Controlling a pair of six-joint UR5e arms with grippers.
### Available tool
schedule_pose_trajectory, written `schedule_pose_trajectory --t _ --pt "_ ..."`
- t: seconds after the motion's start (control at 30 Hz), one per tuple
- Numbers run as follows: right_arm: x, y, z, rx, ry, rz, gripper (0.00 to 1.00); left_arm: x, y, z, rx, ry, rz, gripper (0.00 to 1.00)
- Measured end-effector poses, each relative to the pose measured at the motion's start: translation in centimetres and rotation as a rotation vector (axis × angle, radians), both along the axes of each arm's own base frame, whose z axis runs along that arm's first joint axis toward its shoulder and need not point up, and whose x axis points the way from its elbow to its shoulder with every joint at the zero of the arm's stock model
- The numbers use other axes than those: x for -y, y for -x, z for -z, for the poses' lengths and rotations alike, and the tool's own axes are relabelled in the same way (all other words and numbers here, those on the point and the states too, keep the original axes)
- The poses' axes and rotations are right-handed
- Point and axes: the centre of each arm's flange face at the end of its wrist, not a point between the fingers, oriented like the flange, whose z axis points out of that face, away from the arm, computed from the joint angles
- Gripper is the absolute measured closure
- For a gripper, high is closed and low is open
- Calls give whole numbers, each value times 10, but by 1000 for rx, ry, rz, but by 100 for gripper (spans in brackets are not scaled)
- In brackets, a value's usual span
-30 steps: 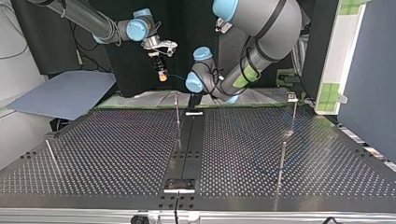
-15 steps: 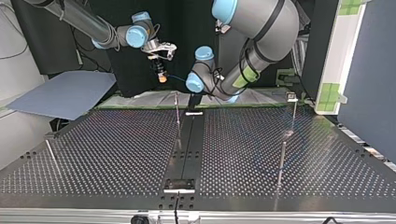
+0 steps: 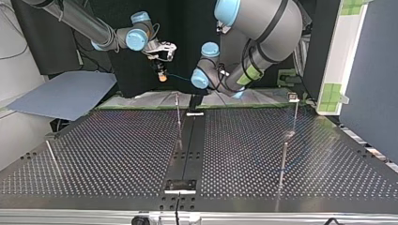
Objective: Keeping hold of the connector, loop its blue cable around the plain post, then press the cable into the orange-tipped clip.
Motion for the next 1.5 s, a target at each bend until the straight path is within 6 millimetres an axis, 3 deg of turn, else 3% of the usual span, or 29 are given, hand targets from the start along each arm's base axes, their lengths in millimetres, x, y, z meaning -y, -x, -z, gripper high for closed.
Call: schedule_pose_trajectory --t 0.23,0.43,0.8,1.27,1.5 --pt "2 -1 -1 -5 -8 -1 100 -5 12 16 -14 95 1 0" --pt "2 -2 -2 -6 -9 -2 100 0 9 18 6 191 6 0" --pt "2 -2 -2 -6 -10 -1 100 22 6 14 49 389 50 0" --pt "2 -1 -2 -11 -18 -2 100 31 38 15 22 600 105 0" --pt "2 -1 -2 -12 -18 -2 100 39 40 14 64 672 77 0"
